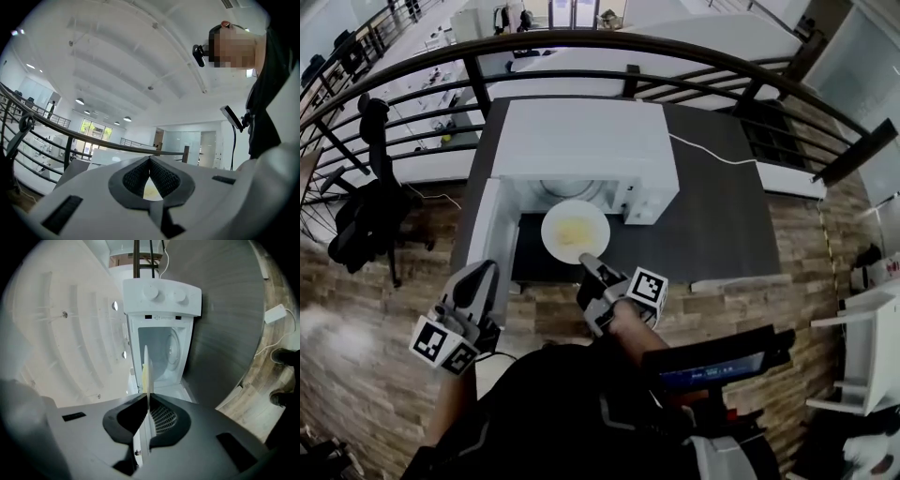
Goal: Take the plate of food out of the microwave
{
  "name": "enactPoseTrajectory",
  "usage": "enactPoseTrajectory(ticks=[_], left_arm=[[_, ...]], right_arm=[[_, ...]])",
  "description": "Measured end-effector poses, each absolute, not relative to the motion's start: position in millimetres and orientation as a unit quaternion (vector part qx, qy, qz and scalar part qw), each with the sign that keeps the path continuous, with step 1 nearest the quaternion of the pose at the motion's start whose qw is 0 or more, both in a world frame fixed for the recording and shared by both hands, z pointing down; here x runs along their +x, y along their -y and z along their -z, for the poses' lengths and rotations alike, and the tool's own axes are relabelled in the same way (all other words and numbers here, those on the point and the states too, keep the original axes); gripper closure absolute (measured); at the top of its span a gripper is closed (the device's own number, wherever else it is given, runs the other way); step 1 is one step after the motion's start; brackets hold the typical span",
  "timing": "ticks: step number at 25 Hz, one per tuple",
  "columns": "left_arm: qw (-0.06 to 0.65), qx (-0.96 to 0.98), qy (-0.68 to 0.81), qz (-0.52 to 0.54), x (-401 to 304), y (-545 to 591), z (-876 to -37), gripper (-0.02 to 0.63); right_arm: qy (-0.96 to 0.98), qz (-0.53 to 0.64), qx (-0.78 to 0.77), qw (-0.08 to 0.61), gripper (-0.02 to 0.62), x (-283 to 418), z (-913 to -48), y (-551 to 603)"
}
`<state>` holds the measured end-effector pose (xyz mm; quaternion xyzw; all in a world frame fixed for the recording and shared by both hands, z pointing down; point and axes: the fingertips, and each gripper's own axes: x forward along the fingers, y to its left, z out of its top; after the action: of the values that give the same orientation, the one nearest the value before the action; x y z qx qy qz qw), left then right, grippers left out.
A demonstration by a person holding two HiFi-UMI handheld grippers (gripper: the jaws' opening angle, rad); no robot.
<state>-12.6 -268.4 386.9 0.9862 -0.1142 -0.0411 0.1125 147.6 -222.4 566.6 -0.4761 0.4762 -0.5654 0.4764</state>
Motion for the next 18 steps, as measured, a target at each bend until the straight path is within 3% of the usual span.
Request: enactPoseTrajectory(ticks=[18], left_arm=[[0.114,0.990,0.074,0.023,34,251,-392,0.601]], right_arm=[[-0.515,0.553,-0.465,0.461,0.580,155,-516,194]])
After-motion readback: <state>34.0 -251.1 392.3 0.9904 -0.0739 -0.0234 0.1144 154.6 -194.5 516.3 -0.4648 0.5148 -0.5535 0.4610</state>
